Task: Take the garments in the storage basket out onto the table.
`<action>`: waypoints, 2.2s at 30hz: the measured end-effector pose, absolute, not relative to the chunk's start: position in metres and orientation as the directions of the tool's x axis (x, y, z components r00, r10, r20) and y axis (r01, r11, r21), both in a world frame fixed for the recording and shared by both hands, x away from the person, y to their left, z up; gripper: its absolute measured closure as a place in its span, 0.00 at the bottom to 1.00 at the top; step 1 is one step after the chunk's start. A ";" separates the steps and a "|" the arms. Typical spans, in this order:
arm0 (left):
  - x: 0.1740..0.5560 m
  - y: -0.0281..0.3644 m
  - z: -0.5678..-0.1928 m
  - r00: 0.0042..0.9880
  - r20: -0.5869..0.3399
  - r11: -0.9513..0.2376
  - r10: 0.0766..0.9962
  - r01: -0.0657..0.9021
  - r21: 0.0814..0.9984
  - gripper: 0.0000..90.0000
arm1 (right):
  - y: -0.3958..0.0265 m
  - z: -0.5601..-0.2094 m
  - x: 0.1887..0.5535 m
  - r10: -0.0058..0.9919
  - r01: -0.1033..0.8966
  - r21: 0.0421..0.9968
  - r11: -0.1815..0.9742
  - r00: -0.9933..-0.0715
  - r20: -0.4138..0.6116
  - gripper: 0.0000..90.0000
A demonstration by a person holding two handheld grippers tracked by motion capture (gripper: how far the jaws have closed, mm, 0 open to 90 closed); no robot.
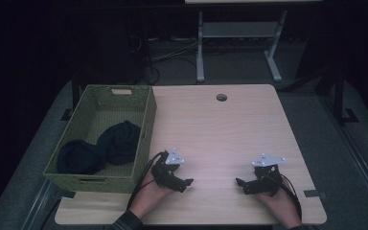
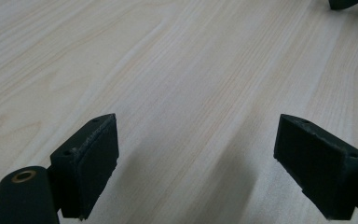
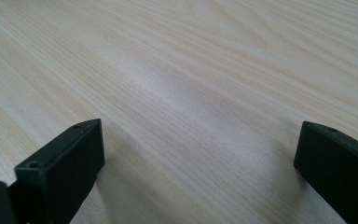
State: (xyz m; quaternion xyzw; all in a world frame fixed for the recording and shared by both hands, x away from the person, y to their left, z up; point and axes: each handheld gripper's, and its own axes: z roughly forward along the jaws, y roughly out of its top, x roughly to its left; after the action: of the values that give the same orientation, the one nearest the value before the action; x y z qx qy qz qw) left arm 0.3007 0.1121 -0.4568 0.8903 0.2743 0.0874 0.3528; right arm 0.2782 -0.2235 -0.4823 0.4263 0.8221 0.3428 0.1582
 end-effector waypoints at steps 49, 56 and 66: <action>0.316 0.106 -0.406 0.861 -0.062 -0.620 0.506 0.412 0.668 0.15 | -0.224 -0.482 0.278 0.809 0.593 0.699 0.400 -0.587 0.035 0.01; 0.322 0.106 -0.402 0.867 -0.081 -0.624 0.491 0.415 0.662 0.15 | -0.224 -0.483 0.278 0.805 0.591 0.701 0.399 -0.592 0.040 0.01; 0.328 0.104 -0.391 0.890 -0.072 -0.661 0.450 0.386 0.644 0.16 | -0.224 -0.482 0.277 0.805 0.590 0.702 0.399 -0.592 0.039 0.01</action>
State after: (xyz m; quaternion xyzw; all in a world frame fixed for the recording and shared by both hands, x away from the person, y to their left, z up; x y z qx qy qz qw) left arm 0.3285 0.1041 -0.3912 0.9101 0.2297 0.0465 0.3419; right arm 0.2773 -0.2244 -0.4825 0.4242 0.8219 0.3470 0.1553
